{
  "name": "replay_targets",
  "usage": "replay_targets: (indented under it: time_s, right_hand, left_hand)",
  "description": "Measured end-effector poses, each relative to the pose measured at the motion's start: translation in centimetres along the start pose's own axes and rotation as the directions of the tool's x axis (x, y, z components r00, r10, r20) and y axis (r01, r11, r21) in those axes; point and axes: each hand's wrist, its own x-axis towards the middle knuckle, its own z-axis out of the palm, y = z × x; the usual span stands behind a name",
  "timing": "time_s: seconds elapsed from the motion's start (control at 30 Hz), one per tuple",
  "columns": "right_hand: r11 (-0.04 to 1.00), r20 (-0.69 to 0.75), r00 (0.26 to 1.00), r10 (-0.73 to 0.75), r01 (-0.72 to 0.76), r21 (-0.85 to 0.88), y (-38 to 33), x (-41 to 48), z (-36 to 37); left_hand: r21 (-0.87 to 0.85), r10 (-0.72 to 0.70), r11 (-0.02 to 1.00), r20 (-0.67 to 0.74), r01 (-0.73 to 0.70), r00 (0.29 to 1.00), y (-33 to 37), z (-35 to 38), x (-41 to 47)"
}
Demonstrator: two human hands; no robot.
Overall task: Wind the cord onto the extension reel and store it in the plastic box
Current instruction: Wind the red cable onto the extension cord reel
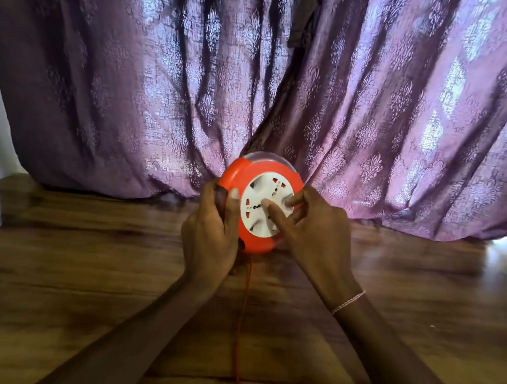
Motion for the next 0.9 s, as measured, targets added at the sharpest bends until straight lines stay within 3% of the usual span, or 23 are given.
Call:
replay_targets:
  time_s: [0.1,0.2,0.33,0.43,0.5,0.57,0.6,0.63,0.67,0.7,0.73,0.77,0.8,0.83,0.87,0.9]
  right_hand:
    - [0.889,0.034,0.918,-0.395,0.391,-0.237,0.3,-0.1,-0.4]
    - [0.740,0.169,0.823,-0.542,0.563,-0.369,0.4,-0.2,-0.1]
    - [0.681,0.106,0.800,-0.590,0.564,-0.466,0.4,-0.2,-0.1]
    - [0.735,0.030,0.826,-0.563,0.516,-0.440,0.4,-0.3,0.3]
    - [0.873,-0.005,0.914,-0.406,0.386,-0.297,0.1,-0.6,0.8]
    - [0.989,-0.047,0.989,-0.138,0.135,-0.067,-0.5,-0.8,1.3]
    - [0.991,-0.027,0.998,0.051,-0.047,0.125,-0.9,-0.8,1.5]
    - [0.896,0.063,0.968,0.245,-0.251,0.367,-1.5,-0.8,1.7]
    - [0.704,0.221,0.900,0.375,-0.432,0.563,-2.0,-0.7,1.7]
    - [0.539,0.347,0.840,0.417,-0.536,0.650,-2.2,-0.6,1.6]
    - [0.492,0.396,0.818,0.418,-0.570,0.658,-2.3,-0.6,1.4]
    - [0.548,0.376,0.837,0.396,-0.545,0.635,-2.1,-0.6,1.3]
    - [0.695,0.290,0.895,0.339,-0.446,0.563,-1.8,-0.6,1.2]
    - [0.874,0.171,0.961,0.218,-0.270,0.404,-1.0,-0.5,1.2]
    - [0.984,0.069,0.997,0.047,-0.058,0.170,-0.2,-0.5,0.9]
    - [0.988,0.022,0.989,-0.145,0.146,-0.048,0.5,-0.4,0.6]
  left_hand:
    - [-0.018,-0.027,0.999,-0.026,0.027,0.999,-0.4,-0.3,0.5]
    - [-0.029,-0.008,1.000,-0.033,0.007,0.999,-0.5,-0.5,0.6]
    - [-0.034,0.042,0.999,0.009,-0.042,0.999,-0.4,-0.5,0.4]
    - [-0.015,0.094,0.995,0.026,-0.094,0.995,-0.3,-0.6,0.4]
    - [-0.011,0.120,0.993,0.037,-0.120,0.992,-0.1,-0.6,0.4]
    - [-0.001,0.140,0.990,0.055,-0.140,0.989,0.1,-0.6,0.3]
    - [0.010,0.146,0.989,0.062,-0.147,0.987,0.1,-0.6,0.2]
    - [0.029,0.153,0.988,0.067,-0.155,0.986,0.1,-0.5,0.2]
    - [0.051,0.157,0.986,0.076,-0.161,0.985,0.1,-0.5,0.2]
    - [0.069,0.156,0.984,0.083,-0.162,0.984,0.1,-0.4,0.1]
    - [0.078,0.147,0.985,0.089,-0.154,0.985,0.0,-0.4,0.1]
    - [0.078,0.130,0.988,0.089,-0.137,0.988,-0.1,-0.3,0.1]
    - [0.070,0.105,0.991,0.083,-0.111,0.991,-0.2,-0.3,0.2]
    - [0.057,0.079,0.995,0.076,-0.083,0.994,-0.3,-0.2,0.3]
    - [0.044,0.059,0.997,0.065,-0.062,0.996,-0.5,-0.2,0.4]
    - [0.032,0.048,0.998,0.055,-0.050,0.997,-0.5,-0.3,0.5]
